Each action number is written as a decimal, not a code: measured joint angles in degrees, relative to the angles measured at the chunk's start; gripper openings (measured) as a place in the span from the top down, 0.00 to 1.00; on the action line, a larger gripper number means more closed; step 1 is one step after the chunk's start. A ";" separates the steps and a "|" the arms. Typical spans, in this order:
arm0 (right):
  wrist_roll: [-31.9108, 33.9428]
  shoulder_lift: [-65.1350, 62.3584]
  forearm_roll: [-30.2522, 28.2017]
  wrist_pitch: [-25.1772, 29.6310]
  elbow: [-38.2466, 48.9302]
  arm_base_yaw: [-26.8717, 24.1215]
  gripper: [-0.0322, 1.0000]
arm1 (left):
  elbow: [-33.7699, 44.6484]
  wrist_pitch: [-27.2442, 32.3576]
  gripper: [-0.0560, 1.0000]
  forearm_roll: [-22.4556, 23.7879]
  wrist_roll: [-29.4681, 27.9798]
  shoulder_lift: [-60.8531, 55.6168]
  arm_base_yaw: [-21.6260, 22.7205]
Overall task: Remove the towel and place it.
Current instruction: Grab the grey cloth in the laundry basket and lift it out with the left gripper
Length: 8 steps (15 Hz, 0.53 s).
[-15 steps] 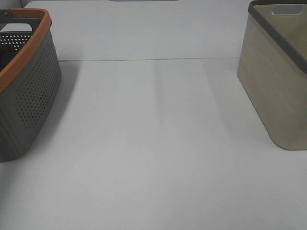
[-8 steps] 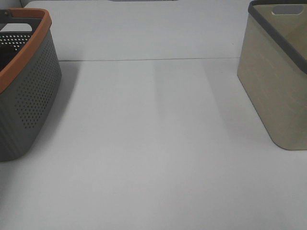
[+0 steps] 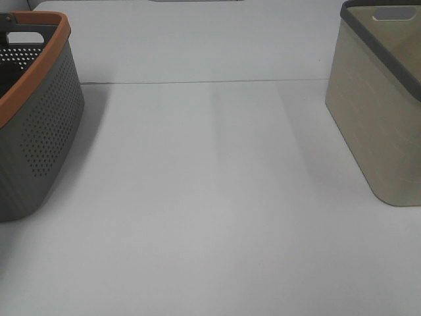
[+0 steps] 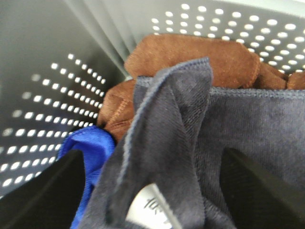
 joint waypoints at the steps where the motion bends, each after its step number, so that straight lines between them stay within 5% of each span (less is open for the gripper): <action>1: 0.00 0.00 0.00 0.00 0.00 0.00 0.24 | 0.00 -1.15 0.25 -0.92 0.00 0.80 0.00; 5: 0.00 0.00 0.00 0.00 0.00 0.00 0.24 | -0.17 -4.07 0.31 -1.72 0.00 2.01 0.00; 8: 0.00 0.00 0.00 0.00 0.00 0.00 0.24 | -0.29 -5.67 0.49 -2.69 0.00 2.18 0.00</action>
